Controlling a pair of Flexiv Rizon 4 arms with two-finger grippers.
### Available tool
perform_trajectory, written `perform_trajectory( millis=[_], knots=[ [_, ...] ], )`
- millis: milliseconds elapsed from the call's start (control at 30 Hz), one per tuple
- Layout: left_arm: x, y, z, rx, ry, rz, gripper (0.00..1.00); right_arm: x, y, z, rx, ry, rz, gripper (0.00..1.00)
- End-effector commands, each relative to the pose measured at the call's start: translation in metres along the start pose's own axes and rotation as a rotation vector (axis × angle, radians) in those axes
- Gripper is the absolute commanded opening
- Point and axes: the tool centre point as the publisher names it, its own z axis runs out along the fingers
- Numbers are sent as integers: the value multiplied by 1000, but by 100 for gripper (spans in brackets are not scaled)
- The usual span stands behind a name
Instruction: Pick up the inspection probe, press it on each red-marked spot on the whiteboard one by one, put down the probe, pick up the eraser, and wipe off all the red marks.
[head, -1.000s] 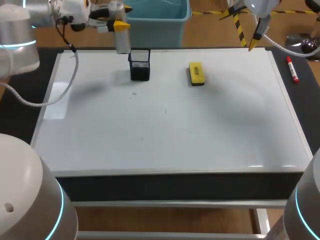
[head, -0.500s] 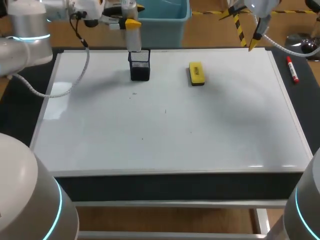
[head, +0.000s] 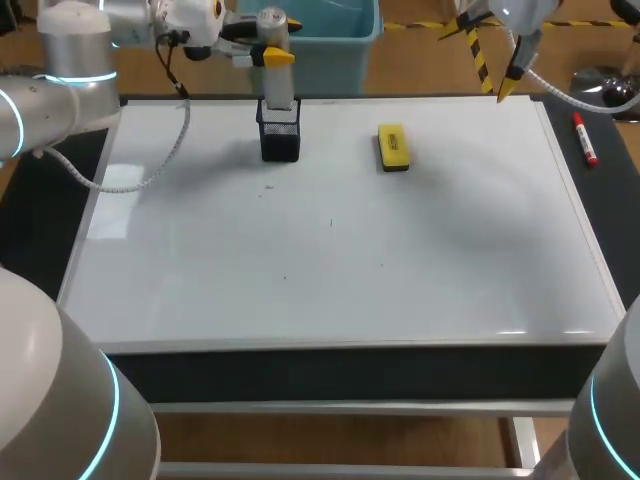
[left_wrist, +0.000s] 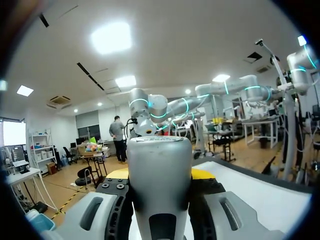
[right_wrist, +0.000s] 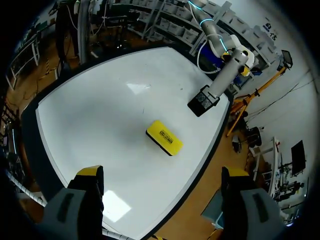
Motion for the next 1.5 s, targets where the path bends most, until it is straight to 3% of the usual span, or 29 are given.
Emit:
perform_trajectory(
  millis=[33,433,1500],
  knots=[
    [0,3,-1,-5,-10,-7,0,0,0,-1,3,4,-2,100],
    [13,18,-8,15,-35,-14,0,0,0,-1,3,4,-2,100],
    [2,80,-7,-1,-50,-33,0,0,0,-1,3,4,-2,100]
  ],
)
